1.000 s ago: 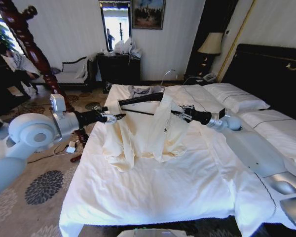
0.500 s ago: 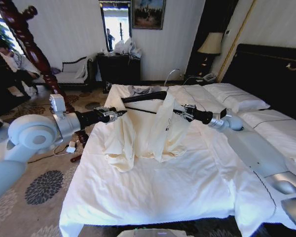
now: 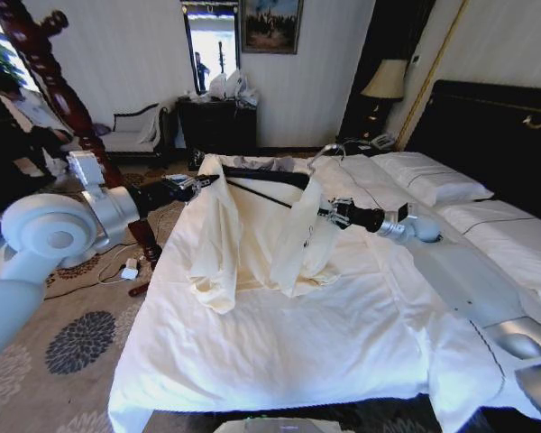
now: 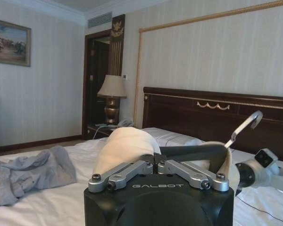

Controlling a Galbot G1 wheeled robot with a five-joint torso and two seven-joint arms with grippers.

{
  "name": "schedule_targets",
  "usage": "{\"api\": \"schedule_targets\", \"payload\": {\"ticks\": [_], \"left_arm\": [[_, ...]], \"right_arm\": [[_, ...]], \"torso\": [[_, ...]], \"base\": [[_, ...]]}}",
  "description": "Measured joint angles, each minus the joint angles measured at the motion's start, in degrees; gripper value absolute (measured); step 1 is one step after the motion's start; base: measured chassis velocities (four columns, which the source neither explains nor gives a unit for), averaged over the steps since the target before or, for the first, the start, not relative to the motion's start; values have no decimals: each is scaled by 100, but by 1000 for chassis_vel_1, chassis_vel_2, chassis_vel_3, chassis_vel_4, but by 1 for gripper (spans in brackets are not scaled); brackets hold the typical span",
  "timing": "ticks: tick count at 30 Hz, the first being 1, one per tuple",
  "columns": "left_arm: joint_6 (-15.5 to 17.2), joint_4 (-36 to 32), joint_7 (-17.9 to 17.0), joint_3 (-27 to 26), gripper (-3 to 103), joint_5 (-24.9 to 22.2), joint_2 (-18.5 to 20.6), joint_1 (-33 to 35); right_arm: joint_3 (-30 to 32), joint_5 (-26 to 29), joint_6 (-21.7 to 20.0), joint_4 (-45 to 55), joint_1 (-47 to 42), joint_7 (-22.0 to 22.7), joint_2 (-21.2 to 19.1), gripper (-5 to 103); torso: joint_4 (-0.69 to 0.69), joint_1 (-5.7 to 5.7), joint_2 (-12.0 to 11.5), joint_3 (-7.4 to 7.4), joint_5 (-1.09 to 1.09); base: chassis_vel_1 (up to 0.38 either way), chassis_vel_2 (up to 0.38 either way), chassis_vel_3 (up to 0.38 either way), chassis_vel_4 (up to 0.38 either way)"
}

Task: Pick up the clothes from the bed and hang them on the clothes hanger.

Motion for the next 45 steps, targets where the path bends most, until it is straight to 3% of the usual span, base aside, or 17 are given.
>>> {"api": "schedule_targets", "payload": {"ticks": [11, 22, 30, 45], "left_arm": [[161, -192, -36, 15, 0, 276, 185, 271], [272, -211, -226, 19, 0, 616, 33, 577], [254, -179, -270, 7, 0, 513, 14, 345], [261, -241, -184, 301, 0, 640, 253, 174]], "right_arm": [[-71, -120, -143, -189, 104, 127, -28, 19], [-25, 66, -237, -207, 122, 155, -319, 19], [-163, -557, -229, -24, 65, 143, -416, 19], [-319, -1157, -428, -31, 255, 59, -377, 19]], "torso": [[0, 0, 0, 0, 0], [-1, -1, 0, 0, 0], [0, 0, 0, 0, 0], [0, 0, 0, 0, 0]], "base": [[0, 0, 0, 0], [0, 0, 0, 0], [0, 0, 0, 0], [0, 0, 0, 0]]}}
